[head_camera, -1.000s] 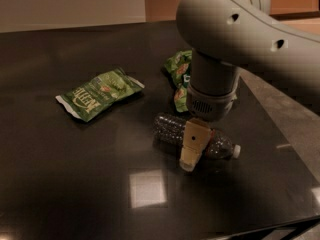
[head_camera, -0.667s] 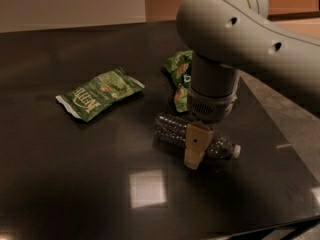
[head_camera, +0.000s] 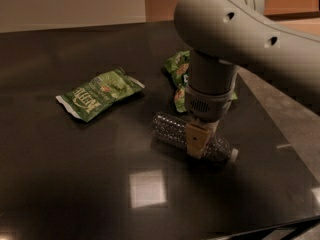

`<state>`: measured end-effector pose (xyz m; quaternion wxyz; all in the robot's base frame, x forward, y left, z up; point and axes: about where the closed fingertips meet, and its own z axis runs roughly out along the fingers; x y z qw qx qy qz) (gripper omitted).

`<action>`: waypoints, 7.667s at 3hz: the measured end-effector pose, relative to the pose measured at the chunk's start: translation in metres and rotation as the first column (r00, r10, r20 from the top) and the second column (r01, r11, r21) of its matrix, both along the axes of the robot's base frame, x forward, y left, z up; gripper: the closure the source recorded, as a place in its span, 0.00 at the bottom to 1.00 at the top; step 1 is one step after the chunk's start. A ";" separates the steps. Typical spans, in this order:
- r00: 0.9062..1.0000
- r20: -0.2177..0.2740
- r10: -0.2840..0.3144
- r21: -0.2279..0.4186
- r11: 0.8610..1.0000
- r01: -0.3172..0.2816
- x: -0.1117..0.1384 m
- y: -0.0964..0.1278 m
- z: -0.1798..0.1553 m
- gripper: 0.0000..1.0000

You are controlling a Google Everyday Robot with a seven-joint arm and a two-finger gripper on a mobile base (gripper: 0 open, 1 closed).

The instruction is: Place water bottle upright

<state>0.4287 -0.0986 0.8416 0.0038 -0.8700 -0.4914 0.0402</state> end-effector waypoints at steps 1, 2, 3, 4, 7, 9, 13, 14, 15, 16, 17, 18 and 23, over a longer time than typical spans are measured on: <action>0.998 -0.045 -0.036 0.041 0.998 0.038 -0.007 0.014 0.013 0.88; 0.994 -0.076 -0.075 0.096 0.992 0.082 -0.010 0.030 0.026 1.00; 0.968 -0.171 -0.183 0.205 0.955 0.216 -0.022 0.057 0.049 1.00; 0.908 -0.286 -0.308 0.258 0.887 0.382 -0.038 0.072 0.073 1.00; 0.593 -0.553 -0.586 0.226 0.579 0.783 -0.049 0.093 0.102 1.00; 0.477 -0.607 -0.636 0.214 0.447 0.869 -0.038 0.097 0.109 1.00; 0.192 -0.951 -0.241 0.130 0.251 0.959 -0.004 0.062 0.163 1.00; 0.142 -0.974 -0.177 0.090 0.275 0.957 -0.002 0.065 0.176 1.00; 0.102 -0.981 -0.167 0.037 0.355 0.934 -0.002 0.073 0.182 1.00; 0.078 -0.979 -0.187 -0.015 0.450 0.893 -0.007 0.085 0.186 1.00; 0.078 -0.979 -0.187 -0.015 0.450 0.893 -0.007 0.085 0.186 1.00; 0.048 -0.975 -0.215 -0.037 0.374 0.927 -0.002 0.095 0.186 1.00; -0.277 -0.957 -0.086 -0.266 -0.120 0.956 -0.023 0.148 0.167 1.00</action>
Offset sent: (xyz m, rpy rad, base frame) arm -0.0650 0.0474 0.0731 0.1542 0.3343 -0.1900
